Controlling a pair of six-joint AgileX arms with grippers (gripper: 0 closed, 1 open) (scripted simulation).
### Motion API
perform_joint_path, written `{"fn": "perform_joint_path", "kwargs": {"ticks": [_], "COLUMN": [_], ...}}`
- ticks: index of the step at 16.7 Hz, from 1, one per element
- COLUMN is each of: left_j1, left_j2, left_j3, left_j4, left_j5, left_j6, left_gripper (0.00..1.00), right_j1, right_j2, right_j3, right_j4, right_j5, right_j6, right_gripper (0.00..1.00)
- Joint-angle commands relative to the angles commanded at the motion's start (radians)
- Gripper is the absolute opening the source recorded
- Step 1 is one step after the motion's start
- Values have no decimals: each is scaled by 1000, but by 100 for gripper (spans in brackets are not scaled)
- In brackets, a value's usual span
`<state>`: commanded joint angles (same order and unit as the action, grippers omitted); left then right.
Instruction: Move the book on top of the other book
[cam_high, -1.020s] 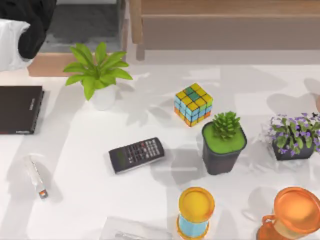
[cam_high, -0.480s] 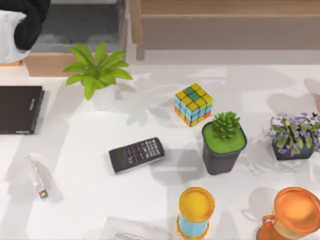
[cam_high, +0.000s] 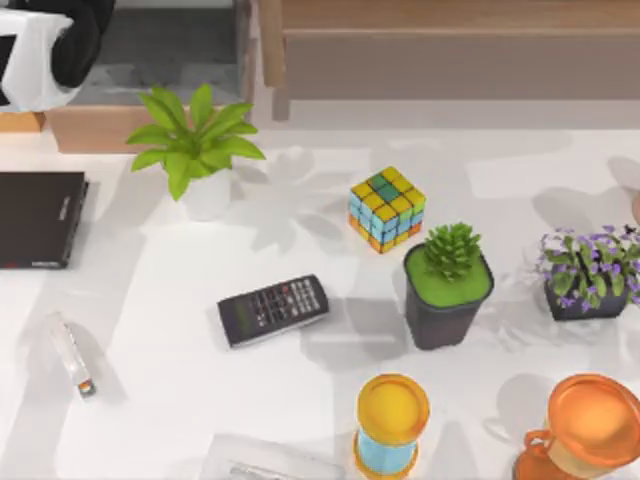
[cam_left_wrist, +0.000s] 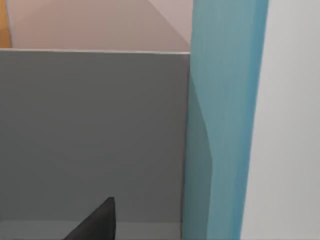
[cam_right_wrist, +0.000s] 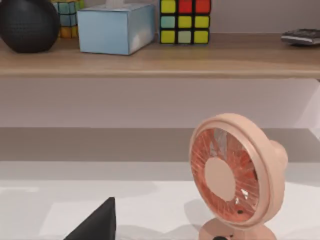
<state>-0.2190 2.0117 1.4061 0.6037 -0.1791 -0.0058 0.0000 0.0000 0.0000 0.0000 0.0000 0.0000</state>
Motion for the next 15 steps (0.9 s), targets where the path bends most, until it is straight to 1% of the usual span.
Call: {"fn": "perform_joint_path", "kwargs": {"ticks": [1, 14, 15], "left_j1": [0, 0, 0], "left_j2": [0, 0, 0], "left_j3": [0, 0, 0], "left_j4": [0, 0, 0], "left_j5": [0, 0, 0], "left_j6": [0, 0, 0], "left_gripper": [100, 2, 0], "right_j1": [0, 0, 0], "right_j2": [0, 0, 0], "right_j3": [0, 0, 0], "right_j4": [0, 0, 0], "right_j5": [0, 0, 0], "right_j6": [0, 0, 0], "right_gripper": [100, 100, 100]}}
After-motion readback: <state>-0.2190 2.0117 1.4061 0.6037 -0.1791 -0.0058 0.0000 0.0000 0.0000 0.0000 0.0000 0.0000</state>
